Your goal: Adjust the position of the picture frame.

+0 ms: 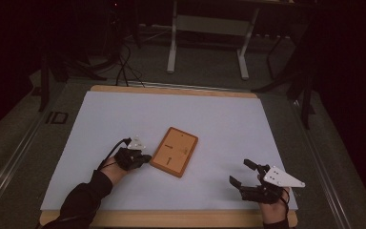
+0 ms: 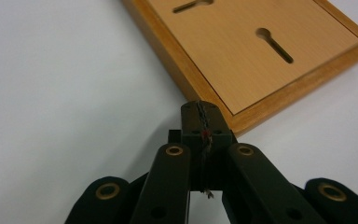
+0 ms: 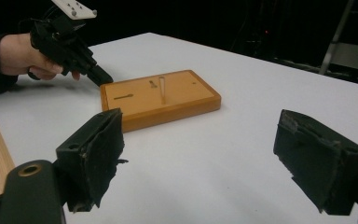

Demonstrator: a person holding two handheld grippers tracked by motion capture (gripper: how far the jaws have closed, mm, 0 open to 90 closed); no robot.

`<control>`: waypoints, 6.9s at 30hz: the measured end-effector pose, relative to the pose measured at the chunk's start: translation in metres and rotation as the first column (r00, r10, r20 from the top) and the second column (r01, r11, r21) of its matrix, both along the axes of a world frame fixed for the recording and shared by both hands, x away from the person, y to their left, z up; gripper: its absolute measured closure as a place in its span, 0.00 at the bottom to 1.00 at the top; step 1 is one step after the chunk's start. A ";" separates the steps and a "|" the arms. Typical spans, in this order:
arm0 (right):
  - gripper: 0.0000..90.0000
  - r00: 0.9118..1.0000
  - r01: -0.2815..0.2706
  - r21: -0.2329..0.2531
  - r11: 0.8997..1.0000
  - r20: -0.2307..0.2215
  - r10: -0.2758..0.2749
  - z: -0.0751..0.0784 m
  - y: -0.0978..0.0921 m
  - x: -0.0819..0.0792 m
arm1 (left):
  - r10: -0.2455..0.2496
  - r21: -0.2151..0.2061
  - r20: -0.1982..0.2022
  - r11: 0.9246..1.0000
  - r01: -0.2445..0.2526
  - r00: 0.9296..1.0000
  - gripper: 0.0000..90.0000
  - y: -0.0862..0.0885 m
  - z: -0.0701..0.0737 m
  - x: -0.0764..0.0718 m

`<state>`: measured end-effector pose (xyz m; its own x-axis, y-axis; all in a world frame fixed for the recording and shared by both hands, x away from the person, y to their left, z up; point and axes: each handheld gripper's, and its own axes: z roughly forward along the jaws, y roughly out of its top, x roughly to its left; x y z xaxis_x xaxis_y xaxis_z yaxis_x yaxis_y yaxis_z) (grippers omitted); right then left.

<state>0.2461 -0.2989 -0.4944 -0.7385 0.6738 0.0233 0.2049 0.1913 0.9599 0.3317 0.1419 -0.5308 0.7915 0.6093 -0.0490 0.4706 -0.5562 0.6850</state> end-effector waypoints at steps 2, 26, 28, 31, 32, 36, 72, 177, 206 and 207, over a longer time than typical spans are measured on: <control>0.17 1.000 -0.001 -0.001 1.000 0.000 0.001 0.000 0.000 0.000 | -0.012 -0.009 -0.009 1.000 0.012 1.000 1.00 -0.004 0.000 -0.003; 0.17 1.000 -0.001 0.006 1.000 -0.003 0.001 0.000 -0.002 0.000 | -0.122 0.014 -0.029 0.992 0.122 0.992 1.00 -0.036 0.000 -0.022; 0.17 1.000 -0.003 -0.002 1.000 0.002 0.003 0.001 0.000 -0.001 | -0.124 0.015 -0.030 0.992 0.125 0.992 1.00 -0.038 -0.003 -0.022; 0.17 1.000 0.003 0.002 1.000 0.001 -0.003 0.001 -0.002 -0.002 | -0.125 0.013 -0.032 0.992 0.125 0.992 1.00 -0.039 -0.002 -0.021; 0.17 1.000 0.004 0.004 1.000 0.000 -0.004 0.000 -0.002 -0.001 | -0.126 0.014 -0.031 0.992 0.127 0.992 1.00 -0.040 -0.002 -0.021; 0.17 1.000 0.000 0.003 1.000 -0.003 0.000 0.000 -0.001 -0.001 | -0.152 0.010 -0.026 0.988 0.152 0.988 1.00 -0.051 -0.003 -0.022; 0.17 1.000 -0.002 0.009 1.000 -0.002 0.002 0.001 -0.004 -0.002 | -0.326 -0.008 -0.022 0.945 0.326 0.945 1.00 -0.166 -0.003 -0.011; 0.18 1.000 -0.016 -0.009 1.000 -0.018 0.016 -0.003 -0.001 0.000 | -0.120 0.103 -0.005 0.987 0.120 0.993 1.00 -0.109 0.011 0.068; 0.18 1.000 -0.019 -0.019 1.000 -0.006 0.019 -0.002 -0.001 -0.001 | -0.116 -0.042 0.010 0.992 0.116 0.993 0.70 -0.070 0.049 0.050; 0.18 1.000 -0.020 -0.019 1.000 -0.007 0.020 -0.002 -0.001 -0.001 | -0.130 -0.055 0.009 0.990 0.130 0.991 0.66 -0.071 0.050 0.048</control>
